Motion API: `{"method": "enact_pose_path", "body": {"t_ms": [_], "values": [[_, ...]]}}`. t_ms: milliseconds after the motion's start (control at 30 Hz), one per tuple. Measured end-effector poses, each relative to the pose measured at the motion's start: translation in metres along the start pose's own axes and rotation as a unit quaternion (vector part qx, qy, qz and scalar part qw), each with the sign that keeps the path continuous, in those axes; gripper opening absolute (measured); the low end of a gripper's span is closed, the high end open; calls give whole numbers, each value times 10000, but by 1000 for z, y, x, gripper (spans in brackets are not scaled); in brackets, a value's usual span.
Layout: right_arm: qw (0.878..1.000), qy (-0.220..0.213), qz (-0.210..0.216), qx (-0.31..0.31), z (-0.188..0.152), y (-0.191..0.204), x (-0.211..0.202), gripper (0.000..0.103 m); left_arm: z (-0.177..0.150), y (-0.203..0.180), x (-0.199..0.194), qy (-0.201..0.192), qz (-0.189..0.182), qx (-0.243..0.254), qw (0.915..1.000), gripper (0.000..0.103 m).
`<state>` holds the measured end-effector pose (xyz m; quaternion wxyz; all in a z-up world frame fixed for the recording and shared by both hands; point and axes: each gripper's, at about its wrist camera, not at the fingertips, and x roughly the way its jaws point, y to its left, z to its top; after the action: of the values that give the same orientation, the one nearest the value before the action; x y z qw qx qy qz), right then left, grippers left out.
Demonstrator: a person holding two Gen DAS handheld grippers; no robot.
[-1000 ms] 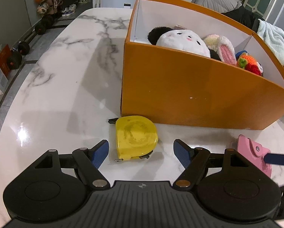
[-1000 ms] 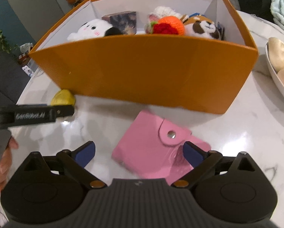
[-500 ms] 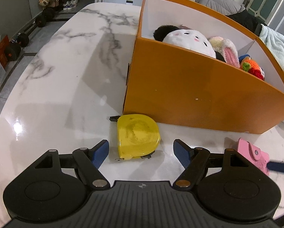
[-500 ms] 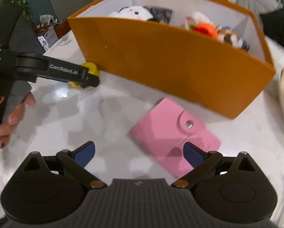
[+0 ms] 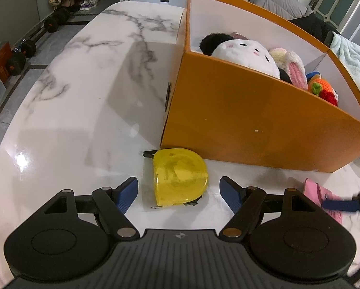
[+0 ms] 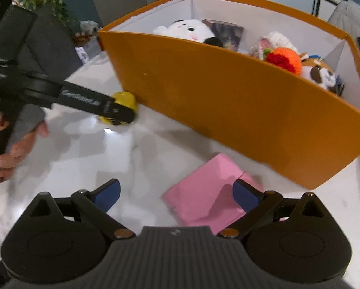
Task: Organize objects
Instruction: 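Close the left gripper on the tape measure while the right grasps the pink wallet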
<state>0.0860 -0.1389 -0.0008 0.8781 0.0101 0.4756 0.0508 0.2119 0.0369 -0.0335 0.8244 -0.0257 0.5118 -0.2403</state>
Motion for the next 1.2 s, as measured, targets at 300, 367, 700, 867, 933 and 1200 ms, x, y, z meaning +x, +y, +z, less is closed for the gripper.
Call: {"method": "enact_pose_path", "body": {"t_ms": [300, 367, 700, 867, 933, 1200], "values": [[9978, -291, -380, -464, -7, 0, -9, 100, -1, -1, -1, -7, 7, 16, 10000, 88], [9986, -229, -345, -332, -6, -11, -3, 100, -1, -1, -1, 2, 10, 13, 10000, 88], [9984, -171, -434, -309, -5, -21, 11, 102, 3, -5, 2, -6, 54, 78, 10000, 88], [9968, -53, -558, -563, -14, -12, 9, 102, 4, -9, 4, -45, 27, 88, 9999, 88], [9949, -109, -793, -622, -15, -11, 8, 102, 4, -9, 5, -83, 37, 78, 9999, 88], [9938, 20, -1000, -476, -21, -7, 22, 102, -4, -21, 5, -201, 70, 456, 9987, 82]]}}
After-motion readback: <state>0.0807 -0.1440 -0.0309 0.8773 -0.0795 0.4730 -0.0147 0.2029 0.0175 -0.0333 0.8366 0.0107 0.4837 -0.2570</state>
